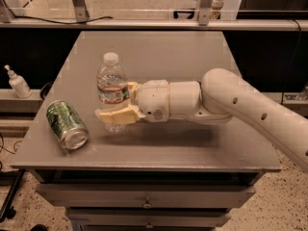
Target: Move water bottle near green can
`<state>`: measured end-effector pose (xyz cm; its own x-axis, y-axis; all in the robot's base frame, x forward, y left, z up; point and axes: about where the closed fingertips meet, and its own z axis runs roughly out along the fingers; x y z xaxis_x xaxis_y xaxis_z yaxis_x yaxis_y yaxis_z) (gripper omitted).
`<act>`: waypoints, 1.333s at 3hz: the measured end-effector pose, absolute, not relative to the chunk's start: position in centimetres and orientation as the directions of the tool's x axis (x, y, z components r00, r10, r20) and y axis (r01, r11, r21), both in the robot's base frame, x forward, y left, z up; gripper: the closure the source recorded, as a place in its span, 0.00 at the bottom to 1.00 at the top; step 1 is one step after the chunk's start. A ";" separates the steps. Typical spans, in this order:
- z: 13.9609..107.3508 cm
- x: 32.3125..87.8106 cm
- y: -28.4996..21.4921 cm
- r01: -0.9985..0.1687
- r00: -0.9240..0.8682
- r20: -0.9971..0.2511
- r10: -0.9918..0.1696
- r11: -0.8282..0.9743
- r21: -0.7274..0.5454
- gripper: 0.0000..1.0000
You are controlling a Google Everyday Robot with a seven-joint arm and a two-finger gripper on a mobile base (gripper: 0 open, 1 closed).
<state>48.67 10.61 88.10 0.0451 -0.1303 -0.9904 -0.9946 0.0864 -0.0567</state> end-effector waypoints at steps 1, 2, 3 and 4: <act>88.1 48.7 10.6 -0.995 0.045 -0.990 -0.130 0.086 -0.057 0.12; 87.8 47.2 12.2 -0.998 0.018 -0.994 -0.110 0.062 -0.024 0.00; 87.5 45.2 14.0 -0.999 -0.016 -0.996 -0.087 0.032 0.014 0.00; 87.5 44.2 14.8 -0.999 -0.034 -0.997 -0.076 0.018 0.033 0.00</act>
Offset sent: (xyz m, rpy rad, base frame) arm -0.0510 0.0518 -0.0124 0.0716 0.1128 0.0829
